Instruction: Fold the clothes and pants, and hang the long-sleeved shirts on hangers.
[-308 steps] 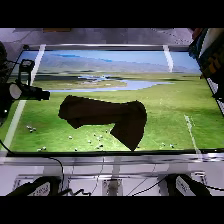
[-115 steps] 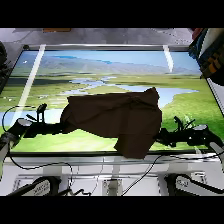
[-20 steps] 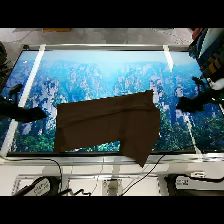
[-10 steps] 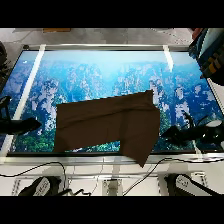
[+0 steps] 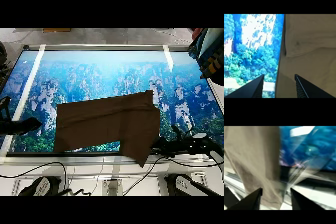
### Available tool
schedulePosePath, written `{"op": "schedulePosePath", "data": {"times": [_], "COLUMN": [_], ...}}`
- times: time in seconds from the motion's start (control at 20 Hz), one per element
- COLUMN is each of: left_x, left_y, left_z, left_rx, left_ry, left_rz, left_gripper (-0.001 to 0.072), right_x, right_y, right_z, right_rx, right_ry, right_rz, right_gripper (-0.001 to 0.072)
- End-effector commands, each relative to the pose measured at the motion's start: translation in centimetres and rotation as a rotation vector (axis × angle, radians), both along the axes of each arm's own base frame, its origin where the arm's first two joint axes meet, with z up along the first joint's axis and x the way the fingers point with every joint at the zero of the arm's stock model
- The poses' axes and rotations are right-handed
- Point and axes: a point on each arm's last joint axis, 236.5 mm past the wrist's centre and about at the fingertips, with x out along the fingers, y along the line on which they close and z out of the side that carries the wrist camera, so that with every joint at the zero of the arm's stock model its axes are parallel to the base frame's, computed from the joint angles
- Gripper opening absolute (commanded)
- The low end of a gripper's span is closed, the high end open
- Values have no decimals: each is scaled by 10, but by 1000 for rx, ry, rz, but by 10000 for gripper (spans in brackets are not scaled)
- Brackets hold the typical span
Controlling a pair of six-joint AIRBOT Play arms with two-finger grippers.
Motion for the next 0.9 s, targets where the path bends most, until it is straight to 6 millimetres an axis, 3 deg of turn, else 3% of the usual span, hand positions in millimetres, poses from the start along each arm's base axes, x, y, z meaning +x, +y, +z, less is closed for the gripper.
{"op": "schedulePosePath", "data": {"times": [0.0, 0.05, 0.15, 0.25, 0.35, 0.4, 0.65, 0.85], "left_x": [1, 1, -2, -9, -17, -20, -50, -76], "left_y": [0, 0, 4, 10, 10, 8, -12, -28], "left_z": [0, 0, -2, -7, -14, -19, -54, -77], "left_rx": [1, 1, 17, 53, 57, 49, -19, -66], "left_ry": [-3, -3, 7, 38, 71, 84, 187, 264], "left_rz": [2, 2, -1, -11, -21, -22, -33, -65], "left_gripper": [419, 420, 419, 418, 419, 419, 420, 420], "right_x": [5, 6, 12, 14, 19, 23, 51, 57], "right_y": [5, 6, 4, 3, 5, 8, 16, 17], "right_z": [-22, -25, -28, -29, -27, -25, -15, -13], "right_rx": [-120, -139, -164, -172, -161, -145, -108, -103], "right_ry": [-68, -84, -106, -125, -163, -194, -270, -310], "right_rz": [89, 107, 105, 112, 128, 133, 35, 39], "right_gripper": [297, 239, 223, 120, 113, 11, 14, 14]}}
